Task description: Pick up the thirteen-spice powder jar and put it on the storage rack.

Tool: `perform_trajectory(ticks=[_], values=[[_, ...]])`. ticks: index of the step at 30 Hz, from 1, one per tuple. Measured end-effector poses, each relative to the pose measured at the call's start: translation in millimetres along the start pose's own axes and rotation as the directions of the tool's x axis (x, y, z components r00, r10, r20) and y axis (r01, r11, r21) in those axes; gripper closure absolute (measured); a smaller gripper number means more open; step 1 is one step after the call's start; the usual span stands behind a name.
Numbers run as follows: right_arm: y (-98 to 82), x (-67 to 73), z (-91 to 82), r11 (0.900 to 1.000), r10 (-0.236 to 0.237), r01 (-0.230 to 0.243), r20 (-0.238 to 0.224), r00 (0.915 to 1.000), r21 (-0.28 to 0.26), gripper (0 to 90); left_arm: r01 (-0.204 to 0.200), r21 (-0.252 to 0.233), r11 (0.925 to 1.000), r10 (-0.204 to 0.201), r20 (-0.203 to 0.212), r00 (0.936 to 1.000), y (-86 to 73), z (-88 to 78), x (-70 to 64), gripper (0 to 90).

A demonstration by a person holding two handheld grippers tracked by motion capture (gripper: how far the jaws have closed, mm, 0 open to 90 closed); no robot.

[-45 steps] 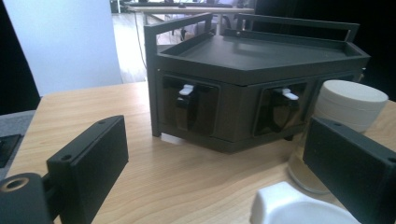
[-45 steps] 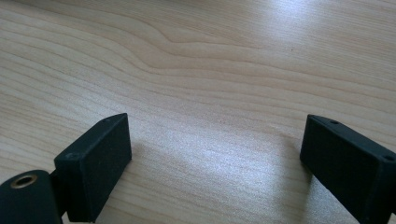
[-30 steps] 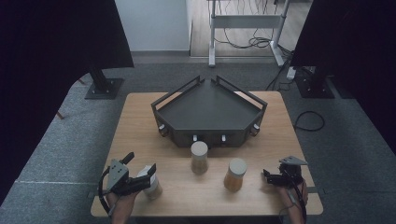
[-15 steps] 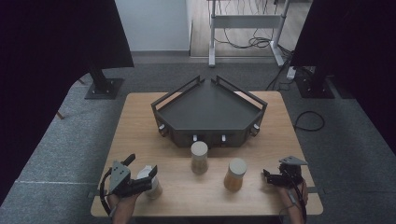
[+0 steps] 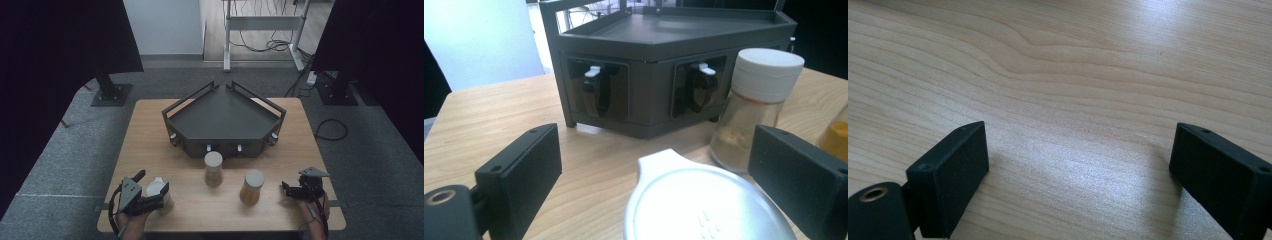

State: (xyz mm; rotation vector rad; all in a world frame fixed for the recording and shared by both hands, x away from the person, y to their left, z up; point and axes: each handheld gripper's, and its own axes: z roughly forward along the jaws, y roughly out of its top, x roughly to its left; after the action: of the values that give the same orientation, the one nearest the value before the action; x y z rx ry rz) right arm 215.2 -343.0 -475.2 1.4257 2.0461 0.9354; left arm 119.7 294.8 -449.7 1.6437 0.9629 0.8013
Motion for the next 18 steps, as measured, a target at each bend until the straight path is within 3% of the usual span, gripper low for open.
perform_trajectory(ticks=[18], values=[[0.0,0.0,-0.1,1.0,0.0,0.0,0.0,1.0,0.0,8.3,0.005,0.018,0.9998,-0.005,-0.007,1.0,-15.0,-8.6,-6.0,6.6]])
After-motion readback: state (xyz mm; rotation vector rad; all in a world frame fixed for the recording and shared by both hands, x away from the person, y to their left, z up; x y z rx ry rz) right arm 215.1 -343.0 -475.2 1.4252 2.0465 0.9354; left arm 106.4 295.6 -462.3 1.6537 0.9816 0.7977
